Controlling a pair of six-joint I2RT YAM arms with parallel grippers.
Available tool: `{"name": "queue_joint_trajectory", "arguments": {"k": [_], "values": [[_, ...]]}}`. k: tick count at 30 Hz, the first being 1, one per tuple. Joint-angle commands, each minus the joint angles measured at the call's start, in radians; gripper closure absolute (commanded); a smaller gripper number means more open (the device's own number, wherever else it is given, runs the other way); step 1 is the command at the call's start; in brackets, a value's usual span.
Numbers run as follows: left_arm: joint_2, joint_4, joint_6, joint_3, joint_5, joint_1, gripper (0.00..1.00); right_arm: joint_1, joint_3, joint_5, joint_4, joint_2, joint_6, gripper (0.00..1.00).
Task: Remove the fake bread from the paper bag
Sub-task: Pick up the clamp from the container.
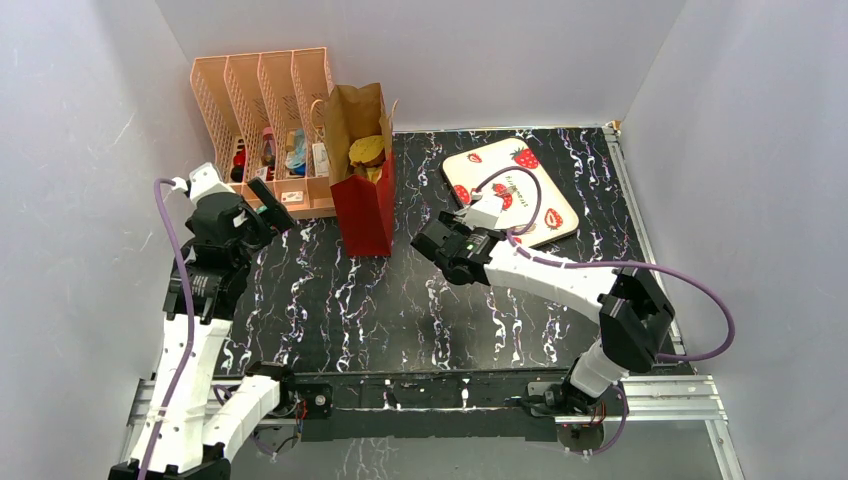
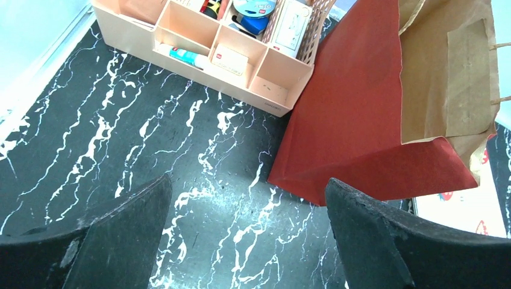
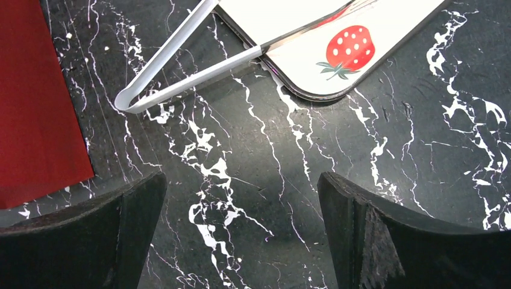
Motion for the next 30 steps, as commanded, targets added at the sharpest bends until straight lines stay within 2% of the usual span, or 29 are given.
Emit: {"name": "queue_joint_trajectory", "arguments": {"k": [1,4,10,20,24,30], "values": [[0.025,-0.053,0.047,0.065,0.018,-0.004,0.02,-0.005,0.018,0.036,-0.016,-0.022,0.052,0.02],[0.048,-0.032,0.054,0.086,0.035,-0.005,0.02,-0.013,0.010,-0.050,0.057,0.005,-0.007,0.02],[0.103,0.010,0.078,0.120,0.086,-0.006,0.02,-0.014,0.097,-0.127,-0.028,0.068,0.156,0.03],[0.146,0.109,0.132,0.098,0.180,-0.004,0.02,-0.111,0.113,-0.215,0.120,0.062,0.300,0.02],[0.166,0.130,0.172,0.100,0.202,-0.004,0.02,-0.134,0.203,-0.238,0.038,0.149,0.348,0.02],[0.165,0.187,0.163,0.097,0.228,-0.005,0.02,-0.148,0.296,-0.238,0.023,0.276,0.373,0.02]]}}
